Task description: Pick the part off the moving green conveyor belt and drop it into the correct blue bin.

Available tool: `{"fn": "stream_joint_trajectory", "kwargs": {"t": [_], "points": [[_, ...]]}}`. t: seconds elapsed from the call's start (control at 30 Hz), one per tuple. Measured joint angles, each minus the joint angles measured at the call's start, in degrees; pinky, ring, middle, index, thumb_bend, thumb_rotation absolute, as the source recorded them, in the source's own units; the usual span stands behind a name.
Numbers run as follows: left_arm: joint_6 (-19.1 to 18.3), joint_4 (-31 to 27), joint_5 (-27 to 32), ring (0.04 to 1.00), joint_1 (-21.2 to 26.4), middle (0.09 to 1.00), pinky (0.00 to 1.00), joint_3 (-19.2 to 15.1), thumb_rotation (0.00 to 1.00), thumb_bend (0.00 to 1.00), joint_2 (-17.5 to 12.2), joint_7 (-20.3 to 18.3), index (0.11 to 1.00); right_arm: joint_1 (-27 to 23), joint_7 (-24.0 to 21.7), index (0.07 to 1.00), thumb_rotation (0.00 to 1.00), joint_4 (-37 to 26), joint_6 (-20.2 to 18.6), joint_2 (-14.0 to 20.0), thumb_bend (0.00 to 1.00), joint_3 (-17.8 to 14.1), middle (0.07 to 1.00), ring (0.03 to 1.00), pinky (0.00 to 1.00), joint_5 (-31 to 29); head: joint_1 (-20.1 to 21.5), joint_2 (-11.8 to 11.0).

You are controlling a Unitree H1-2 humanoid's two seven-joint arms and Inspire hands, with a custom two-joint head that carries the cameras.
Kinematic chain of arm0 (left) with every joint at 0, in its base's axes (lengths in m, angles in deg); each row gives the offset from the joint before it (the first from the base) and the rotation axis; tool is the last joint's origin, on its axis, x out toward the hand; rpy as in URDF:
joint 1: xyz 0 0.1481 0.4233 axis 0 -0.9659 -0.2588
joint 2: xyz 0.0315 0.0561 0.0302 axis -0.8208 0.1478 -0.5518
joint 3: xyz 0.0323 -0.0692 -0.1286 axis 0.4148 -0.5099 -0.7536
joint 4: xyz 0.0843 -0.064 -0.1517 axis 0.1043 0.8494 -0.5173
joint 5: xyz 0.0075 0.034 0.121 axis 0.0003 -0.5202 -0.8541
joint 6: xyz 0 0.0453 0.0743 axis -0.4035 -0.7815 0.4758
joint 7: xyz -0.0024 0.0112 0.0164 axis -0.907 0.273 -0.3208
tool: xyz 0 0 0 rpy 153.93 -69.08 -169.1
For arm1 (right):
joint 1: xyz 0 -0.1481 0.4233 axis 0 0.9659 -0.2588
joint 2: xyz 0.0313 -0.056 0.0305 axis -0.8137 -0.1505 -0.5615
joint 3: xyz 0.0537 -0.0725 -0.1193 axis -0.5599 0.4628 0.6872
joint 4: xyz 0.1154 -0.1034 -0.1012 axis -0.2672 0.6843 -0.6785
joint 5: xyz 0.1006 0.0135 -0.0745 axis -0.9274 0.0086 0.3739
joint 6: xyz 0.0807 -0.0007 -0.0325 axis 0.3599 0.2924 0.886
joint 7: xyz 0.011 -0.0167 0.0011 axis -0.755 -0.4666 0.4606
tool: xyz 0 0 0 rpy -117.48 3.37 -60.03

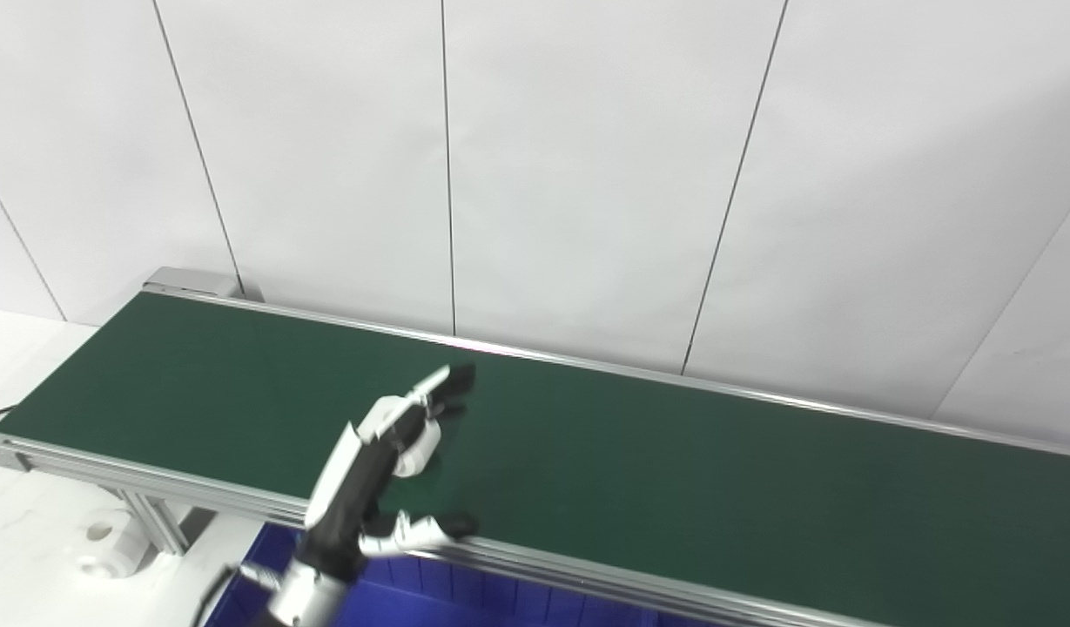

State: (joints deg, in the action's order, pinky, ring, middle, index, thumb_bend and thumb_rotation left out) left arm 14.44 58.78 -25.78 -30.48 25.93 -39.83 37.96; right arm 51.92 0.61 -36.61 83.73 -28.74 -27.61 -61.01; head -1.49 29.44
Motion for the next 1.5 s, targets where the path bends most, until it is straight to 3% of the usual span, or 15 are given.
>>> {"fn": "stream_joint_trajectory", "kwargs": {"t": [0.03, 0.13, 0.2, 0.43, 0.6, 0.7, 0.93, 1.07, 1.3, 1.5], "points": [[-0.6, 0.1, 0.0, 0.935, 1.0, 0.964, 0.88, -0.5, 0.66, 0.71, -0.3, -0.6, 0.934, 0.0, 0.1, 0.994, 0.56, -0.3, 0.0, -0.3, 0.68, 0.0, 1.000, 0.989, 0.98, 0.1, 1.1, 1.5], [-2.7, 1.5, 0.1, 0.932, 4.2, 0.968, 0.86, -1.9, 0.60, 0.72, -2.1, -2.3, 0.941, -0.1, 0.7, 0.981, 0.57, -1.6, 0.0, -0.8, 0.71, 0.3, 0.984, 0.966, 0.95, 0.6, 2.5, 2.3], [-3.5, 3.4, 0.3, 0.950, 6.3, 0.983, 0.89, -2.7, 0.53, 0.71, -3.2, -3.1, 0.949, -0.1, 1.2, 0.975, 0.56, -2.0, 0.0, -0.8, 0.70, 0.4, 0.975, 0.954, 0.93, 1.1, 3.8, 5.4], [-5.0, 17.9, -3.8, 0.979, 16.1, 0.992, 0.92, -2.6, 0.38, 0.72, -5.8, -4.6, 0.957, 0.0, 2.9, 0.963, 0.57, -4.7, 0.0, -0.7, 0.72, 0.9, 0.960, 0.939, 0.92, 2.3, 2.7, 7.5], [-5.1, 25.4, -12.0, 0.967, 21.0, 0.996, 0.89, 1.4, 0.33, 0.74, -7.3, -5.1, 0.950, 0.1, 3.3, 0.956, 0.58, -4.8, 0.0, -0.5, 0.75, 0.9, 0.951, 0.931, 0.91, 2.1, 2.4, 7.9], [-5.6, 28.4, -16.5, 0.958, 23.2, 0.990, 0.87, 3.2, 0.29, 0.80, -8.5, -5.2, 0.934, 0.1, 3.3, 0.953, 0.59, -5.0, 0.0, -0.4, 0.76, 1.0, 0.947, 0.928, 0.91, 1.8, 2.1, 8.3], [-5.9, 35.4, -22.3, 0.990, 26.9, 0.992, 0.98, 7.0, 0.23, 0.85, -8.8, -4.8, 0.928, -0.1, 3.3, 0.950, 0.59, -5.0, 0.0, 0.0, 0.76, 1.0, 0.939, 0.919, 0.89, 1.6, 1.8, 8.8], [-6.3, 35.8, -25.4, 1.000, 27.5, 1.000, 1.00, 10.3, 0.23, 0.88, -8.8, -5.3, 0.920, -0.1, 3.6, 0.946, 0.59, -5.0, 0.1, 0.0, 0.76, 1.0, 0.940, 0.919, 0.89, 1.7, 1.7, 8.9], [-8.4, 36.4, -27.5, 1.000, 28.5, 1.000, 1.00, 14.4, 0.18, 0.93, -9.1, -11.3, 0.902, -0.1, 3.6, 0.943, 0.59, -5.0, 0.1, 0.0, 0.73, 0.9, 0.936, 0.916, 0.89, 1.5, 1.4, 8.9], [-10.0, 37.2, -25.9, 1.000, 28.8, 1.000, 1.00, 15.2, 0.08, 0.95, -9.4, -17.6, 0.896, -0.2, 3.6, 0.945, 0.60, -4.9, 0.1, 0.0, 0.73, 0.8, 0.939, 0.919, 0.89, 1.3, 1.6, 9.0]]}}
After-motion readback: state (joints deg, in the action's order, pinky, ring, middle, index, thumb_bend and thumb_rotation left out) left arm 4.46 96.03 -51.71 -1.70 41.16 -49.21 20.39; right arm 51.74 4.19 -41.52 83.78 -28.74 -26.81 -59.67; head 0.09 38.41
